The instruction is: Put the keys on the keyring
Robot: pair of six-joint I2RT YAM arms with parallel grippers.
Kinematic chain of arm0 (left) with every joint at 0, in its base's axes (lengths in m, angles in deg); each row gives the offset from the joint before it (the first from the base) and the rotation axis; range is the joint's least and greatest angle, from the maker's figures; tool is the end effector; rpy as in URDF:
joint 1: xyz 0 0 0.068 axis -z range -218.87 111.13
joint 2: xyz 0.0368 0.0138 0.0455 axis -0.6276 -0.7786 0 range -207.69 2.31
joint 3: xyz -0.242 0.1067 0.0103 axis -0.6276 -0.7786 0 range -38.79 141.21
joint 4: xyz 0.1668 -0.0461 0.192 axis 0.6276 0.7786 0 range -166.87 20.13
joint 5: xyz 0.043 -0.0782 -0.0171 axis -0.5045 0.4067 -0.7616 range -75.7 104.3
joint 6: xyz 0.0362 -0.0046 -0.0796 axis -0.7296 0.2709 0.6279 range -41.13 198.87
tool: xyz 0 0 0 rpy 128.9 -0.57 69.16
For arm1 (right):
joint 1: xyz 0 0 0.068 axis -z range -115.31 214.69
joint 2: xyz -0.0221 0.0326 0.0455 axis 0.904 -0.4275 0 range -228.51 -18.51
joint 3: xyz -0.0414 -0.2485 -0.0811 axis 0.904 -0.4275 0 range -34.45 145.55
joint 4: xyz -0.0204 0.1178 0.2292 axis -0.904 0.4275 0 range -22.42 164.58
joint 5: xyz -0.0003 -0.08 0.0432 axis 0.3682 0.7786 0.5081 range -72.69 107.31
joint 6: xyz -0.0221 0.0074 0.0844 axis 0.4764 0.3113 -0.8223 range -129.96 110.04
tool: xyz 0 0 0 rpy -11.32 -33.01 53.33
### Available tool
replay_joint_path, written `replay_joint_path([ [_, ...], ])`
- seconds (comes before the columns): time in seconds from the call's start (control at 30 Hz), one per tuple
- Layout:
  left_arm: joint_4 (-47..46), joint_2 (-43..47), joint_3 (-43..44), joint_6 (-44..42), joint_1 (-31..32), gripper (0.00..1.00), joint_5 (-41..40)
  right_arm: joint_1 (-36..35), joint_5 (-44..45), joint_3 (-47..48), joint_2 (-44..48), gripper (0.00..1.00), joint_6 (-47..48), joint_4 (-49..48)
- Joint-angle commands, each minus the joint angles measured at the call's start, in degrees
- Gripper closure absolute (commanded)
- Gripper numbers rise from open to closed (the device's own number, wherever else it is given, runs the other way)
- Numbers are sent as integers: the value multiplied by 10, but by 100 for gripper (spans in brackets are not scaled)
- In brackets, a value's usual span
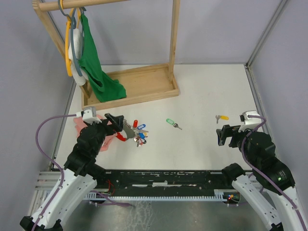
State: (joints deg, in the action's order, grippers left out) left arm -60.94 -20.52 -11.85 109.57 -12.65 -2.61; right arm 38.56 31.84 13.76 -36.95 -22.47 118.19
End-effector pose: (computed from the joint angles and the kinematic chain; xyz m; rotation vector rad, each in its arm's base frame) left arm 0.1592 -0.0534 0.2594 -0.2839 1.7679 -0.4559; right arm 0.0958 0.0253 0.3134 -0.0603 1.9269 0.2070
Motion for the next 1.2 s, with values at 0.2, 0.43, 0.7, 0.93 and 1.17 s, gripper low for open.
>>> replay_joint_path([
  [0.2, 14, -38, 42, 20, 0, 1, -25, -2, -3, -11, 16, 0, -2, -35],
  [0.43, 42, -121, 59, 51, 0, 1, -23, -2, -15, -17, 15, 0, -4, -39],
  [0.7, 55, -236, 68, 72, 1, 1, -16, -2, -24, -20, 35, 0, -4, -42],
  [0.93, 15, -356, 78, 75, 1, 8, -18, -2, -40, -22, 34, 0, -3, -46],
  [1.17, 1, -466, 113, 67, 19, 19, -26, -2, -50, -24, 34, 0, -2, -48],
])
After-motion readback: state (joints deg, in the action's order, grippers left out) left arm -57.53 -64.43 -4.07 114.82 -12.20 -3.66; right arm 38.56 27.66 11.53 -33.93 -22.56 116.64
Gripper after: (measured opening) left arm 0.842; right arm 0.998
